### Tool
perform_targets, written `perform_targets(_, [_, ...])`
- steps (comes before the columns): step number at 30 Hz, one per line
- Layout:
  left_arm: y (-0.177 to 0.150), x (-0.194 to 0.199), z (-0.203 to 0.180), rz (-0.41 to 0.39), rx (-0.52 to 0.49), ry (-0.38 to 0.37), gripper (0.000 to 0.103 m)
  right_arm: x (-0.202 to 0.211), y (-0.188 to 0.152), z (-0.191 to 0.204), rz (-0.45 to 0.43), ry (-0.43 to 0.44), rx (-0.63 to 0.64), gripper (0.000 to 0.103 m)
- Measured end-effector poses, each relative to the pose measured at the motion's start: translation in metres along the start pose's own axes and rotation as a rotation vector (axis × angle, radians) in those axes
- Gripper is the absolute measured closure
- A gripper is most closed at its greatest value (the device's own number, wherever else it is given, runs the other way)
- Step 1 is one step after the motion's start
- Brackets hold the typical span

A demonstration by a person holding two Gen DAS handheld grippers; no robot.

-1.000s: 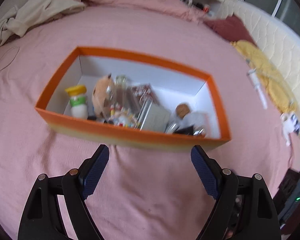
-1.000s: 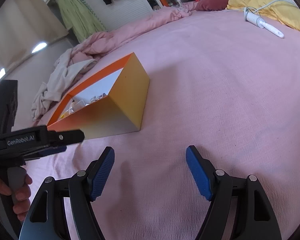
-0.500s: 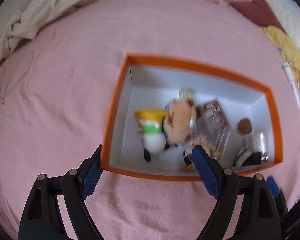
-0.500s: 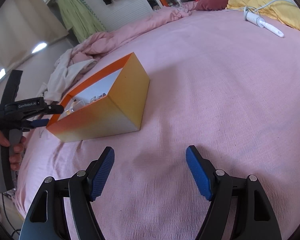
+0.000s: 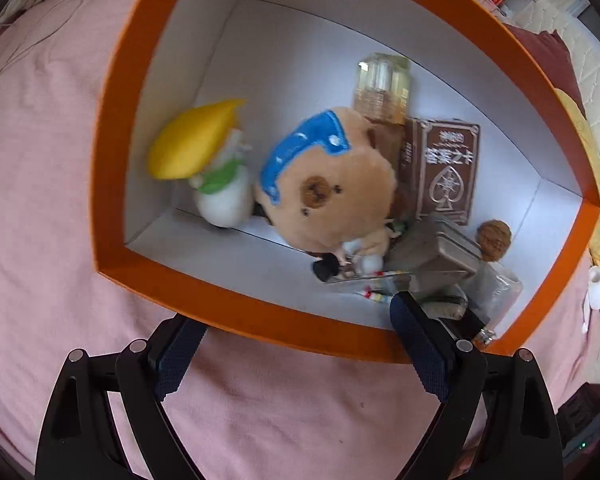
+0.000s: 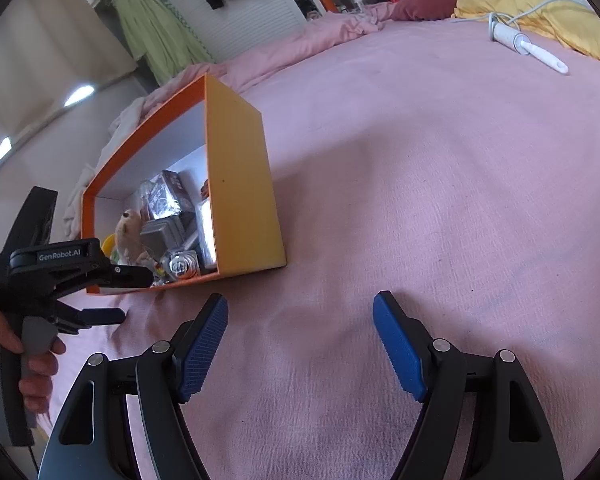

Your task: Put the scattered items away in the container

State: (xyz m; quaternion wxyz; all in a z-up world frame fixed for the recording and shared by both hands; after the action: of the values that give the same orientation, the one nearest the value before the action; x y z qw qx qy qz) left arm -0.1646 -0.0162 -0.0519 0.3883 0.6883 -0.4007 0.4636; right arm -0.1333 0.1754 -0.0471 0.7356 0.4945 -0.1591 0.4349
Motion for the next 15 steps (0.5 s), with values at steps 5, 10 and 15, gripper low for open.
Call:
perform_targets(5, [0.009, 0.007, -0.029, -0.049, 0.006, -0.08, 0.012, -0.001, 0.001, 0.0, 0.0, 0.002, -0.002, 0.028])
perform_targets(10, [0.025, 0.041, -0.036, -0.212, -0.001, -0.136, 0.012, -0.001, 0.001, 0.001, -0.001, 0.003, -0.002, 0.028])
perform_targets(15, [0.048, 0.084, -0.009, -0.429, 0.035, -0.155, 0.012, -0.002, 0.0, 0.002, 0.001, -0.001, 0.004, 0.027])
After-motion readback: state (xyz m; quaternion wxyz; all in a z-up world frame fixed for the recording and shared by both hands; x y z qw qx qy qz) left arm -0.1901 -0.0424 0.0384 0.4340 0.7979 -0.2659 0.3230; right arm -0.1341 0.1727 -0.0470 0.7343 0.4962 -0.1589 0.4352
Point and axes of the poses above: each gripper's, at about its wrist camera, not at the fingertips, and x roughly against the way its jaws point, z to its left, y to its top, the point moved 8 cm from there along -x, roughly the way its jaws point, and after that the axes turned 2 degrees about z, right-handed, at the moved point
